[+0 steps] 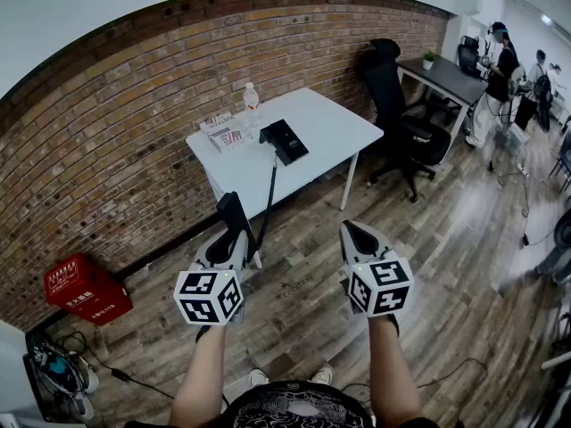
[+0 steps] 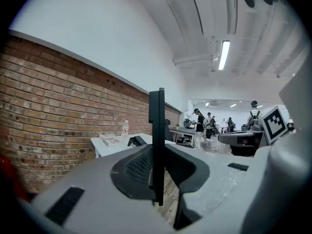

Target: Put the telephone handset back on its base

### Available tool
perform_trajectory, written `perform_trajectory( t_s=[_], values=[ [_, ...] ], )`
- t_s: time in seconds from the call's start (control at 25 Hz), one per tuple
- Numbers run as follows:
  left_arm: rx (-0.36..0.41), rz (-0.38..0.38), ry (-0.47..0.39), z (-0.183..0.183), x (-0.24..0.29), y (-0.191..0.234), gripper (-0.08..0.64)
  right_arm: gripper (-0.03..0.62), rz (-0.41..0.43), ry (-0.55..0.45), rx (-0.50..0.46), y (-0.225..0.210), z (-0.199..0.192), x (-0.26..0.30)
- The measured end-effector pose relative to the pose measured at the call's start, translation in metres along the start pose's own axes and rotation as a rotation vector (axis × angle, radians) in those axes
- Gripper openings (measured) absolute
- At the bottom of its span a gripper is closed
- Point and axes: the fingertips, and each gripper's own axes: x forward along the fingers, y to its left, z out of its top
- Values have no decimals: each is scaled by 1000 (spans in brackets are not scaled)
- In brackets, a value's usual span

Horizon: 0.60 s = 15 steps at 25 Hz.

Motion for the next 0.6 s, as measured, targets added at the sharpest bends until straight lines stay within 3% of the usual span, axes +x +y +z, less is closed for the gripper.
perform_trajectory(
  t_s=[0.6],
  values=[
    [9,39,21,-7,34,-42,77,2,32,1,25,-56,-9,-6]
  ],
)
